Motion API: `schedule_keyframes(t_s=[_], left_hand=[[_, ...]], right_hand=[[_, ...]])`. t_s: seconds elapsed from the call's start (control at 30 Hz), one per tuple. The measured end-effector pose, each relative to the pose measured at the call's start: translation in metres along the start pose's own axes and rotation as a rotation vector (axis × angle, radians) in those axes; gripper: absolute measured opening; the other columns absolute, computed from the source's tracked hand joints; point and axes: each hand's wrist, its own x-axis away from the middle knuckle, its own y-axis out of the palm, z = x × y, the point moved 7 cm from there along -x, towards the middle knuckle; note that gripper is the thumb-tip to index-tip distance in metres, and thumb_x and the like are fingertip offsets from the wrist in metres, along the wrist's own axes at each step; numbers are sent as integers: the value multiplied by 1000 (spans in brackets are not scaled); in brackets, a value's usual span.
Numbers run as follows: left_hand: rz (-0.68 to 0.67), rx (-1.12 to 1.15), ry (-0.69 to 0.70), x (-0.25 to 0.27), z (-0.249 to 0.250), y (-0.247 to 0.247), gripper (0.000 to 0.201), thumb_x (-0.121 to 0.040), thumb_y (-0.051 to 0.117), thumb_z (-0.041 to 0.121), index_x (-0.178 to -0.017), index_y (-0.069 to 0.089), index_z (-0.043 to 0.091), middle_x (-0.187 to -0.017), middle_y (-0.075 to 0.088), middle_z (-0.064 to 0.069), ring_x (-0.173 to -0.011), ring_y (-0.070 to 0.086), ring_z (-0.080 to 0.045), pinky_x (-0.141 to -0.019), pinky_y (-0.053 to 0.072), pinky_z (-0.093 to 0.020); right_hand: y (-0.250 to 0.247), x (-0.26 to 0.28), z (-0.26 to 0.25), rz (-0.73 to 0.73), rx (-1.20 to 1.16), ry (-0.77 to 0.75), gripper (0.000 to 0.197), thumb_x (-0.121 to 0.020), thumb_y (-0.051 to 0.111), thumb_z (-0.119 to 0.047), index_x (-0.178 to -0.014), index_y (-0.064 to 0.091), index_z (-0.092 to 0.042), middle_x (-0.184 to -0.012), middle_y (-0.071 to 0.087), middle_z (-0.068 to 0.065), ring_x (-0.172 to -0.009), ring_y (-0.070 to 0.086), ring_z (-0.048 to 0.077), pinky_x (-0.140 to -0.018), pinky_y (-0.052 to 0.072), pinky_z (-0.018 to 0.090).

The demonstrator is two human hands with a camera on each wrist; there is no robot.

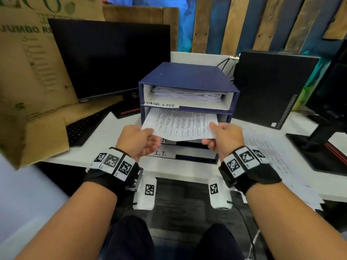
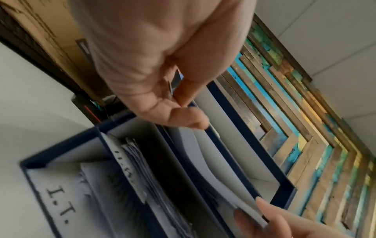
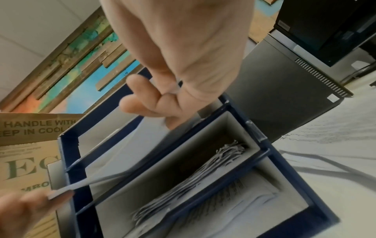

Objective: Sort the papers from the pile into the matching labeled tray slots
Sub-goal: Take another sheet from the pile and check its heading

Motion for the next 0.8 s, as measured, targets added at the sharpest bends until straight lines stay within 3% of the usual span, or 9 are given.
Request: schedule_keyframes(t_s=[0.07, 0.13, 0.27, 0.4, 0.5, 0.6, 0.67, 0.73, 0.8], left_hand=[[96, 108, 42, -6, 4, 3, 16, -98, 52, 4, -109, 56, -7, -71, 67, -16, -46, 61, -14, -46, 53, -21], [140, 170, 42, -16, 9, 13, 5, -98, 51, 1, -98, 52, -3, -66, 67, -16, -43, 61, -15, -43, 52, -22], [121, 250, -11, -36, 20, 36, 12, -99, 50, 4, -88, 50, 1, -62, 66, -15, -45, 62, -18, -37, 49, -23], [203, 306, 35, -40, 28, 37, 15, -95, 51, -2, -83, 58, -7, -77, 70, -23, -56, 70, -26, -60, 62, -38], [328, 34, 254, -26, 33, 34, 17, -93, 55, 6, -83, 67, -1, -74, 73, -9, -67, 72, -22, -71, 61, -35], [310, -517, 528, -15, 43, 52, 23, -94, 52, 16, -102, 72, 9, -89, 73, -3, -86, 68, -20, -79, 50, -24], [243, -736, 558, -20, 42, 65, 23, -95, 46, 19, -102, 67, 11, -95, 69, -10, -95, 64, -31, -81, 47, -33], [192, -858, 544, -23, 40, 72, 22, -96, 43, 19, -99, 63, 9, -94, 67, -15, -96, 62, -38, -81, 49, -38], [148, -840, 549, -21, 37, 80, 30, -97, 43, 17, -115, 65, 10, -102, 69, -14, -99, 62, -35, -82, 49, -35]], right_hand=[[0, -5, -6, 49, -51, -4, 17, -97, 65, -19, -107, 57, -7, -69, 74, 10, -57, 71, 22, -49, 50, 27], [-4, -4, -8, 91, -24, -75, 26, -95, 67, -16, -116, 54, -9, -82, 72, 11, -61, 73, 24, -57, 56, 31], [-6, 6, -17, 102, 395, -334, 26, -93, 66, -19, -119, 65, -16, -101, 72, -2, -77, 72, 12, -83, 58, 30], [11, 3, -27, 31, 845, -530, 31, -99, 59, -26, -127, 66, -16, -124, 66, 1, -113, 58, 17, -99, 45, 28], [34, -2, -21, -65, 1177, -625, 40, -102, 49, -37, -135, 60, -16, -143, 54, 1, -132, 44, 25, -111, 38, 42], [44, -7, -18, -74, 1305, -603, 40, -102, 45, -40, -125, 63, -13, -134, 59, 3, -124, 51, 27, -103, 43, 44], [46, -10, -17, -55, 1254, -586, 36, -102, 46, -38, -116, 65, -11, -119, 64, 7, -115, 56, 29, -97, 45, 42], [41, -9, -16, -65, 1102, -575, 34, -102, 49, -33, -123, 64, -11, -124, 64, 7, -118, 57, 27, -102, 44, 39], [26, -4, -18, -60, 884, -585, 33, -101, 53, -26, -131, 63, -16, -127, 65, 2, -117, 59, 20, -108, 43, 38]])
